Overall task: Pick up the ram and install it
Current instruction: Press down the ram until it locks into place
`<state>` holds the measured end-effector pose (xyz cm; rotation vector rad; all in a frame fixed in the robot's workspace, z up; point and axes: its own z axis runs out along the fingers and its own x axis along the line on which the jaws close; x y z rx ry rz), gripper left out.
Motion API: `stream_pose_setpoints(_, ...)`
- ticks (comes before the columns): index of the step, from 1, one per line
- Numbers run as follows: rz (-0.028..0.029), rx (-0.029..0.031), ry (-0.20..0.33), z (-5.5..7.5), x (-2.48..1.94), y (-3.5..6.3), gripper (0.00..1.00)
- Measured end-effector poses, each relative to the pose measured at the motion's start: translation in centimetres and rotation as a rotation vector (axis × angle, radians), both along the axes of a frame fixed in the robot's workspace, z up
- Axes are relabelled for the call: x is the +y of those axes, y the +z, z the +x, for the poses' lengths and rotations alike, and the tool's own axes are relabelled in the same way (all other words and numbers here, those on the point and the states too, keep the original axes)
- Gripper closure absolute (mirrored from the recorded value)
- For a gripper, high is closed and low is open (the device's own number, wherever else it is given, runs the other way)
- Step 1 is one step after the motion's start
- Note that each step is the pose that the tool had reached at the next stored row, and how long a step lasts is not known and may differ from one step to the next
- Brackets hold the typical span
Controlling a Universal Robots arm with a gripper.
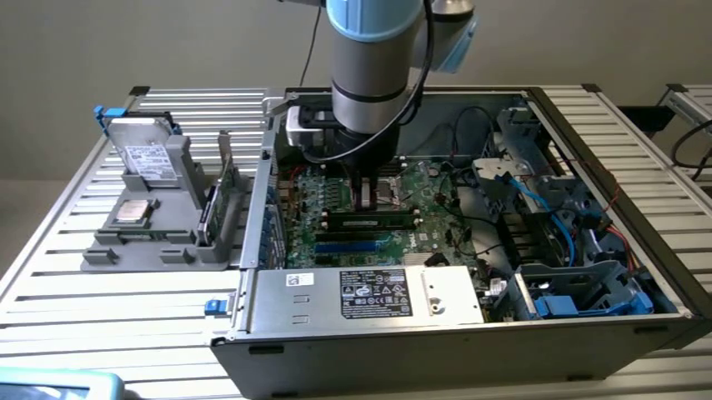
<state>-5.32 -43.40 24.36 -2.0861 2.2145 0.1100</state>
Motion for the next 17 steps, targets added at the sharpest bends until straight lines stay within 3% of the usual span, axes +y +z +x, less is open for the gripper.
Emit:
stream_pose_setpoints(6, 0.0026, -0.0029, 0.000, -0.3, -0.35, -0.29, 0.89)
stream_pose_setpoints(17, 0.0088, -0.0060, 0.000, -0.3, -0.38, -1.25, 0.89)
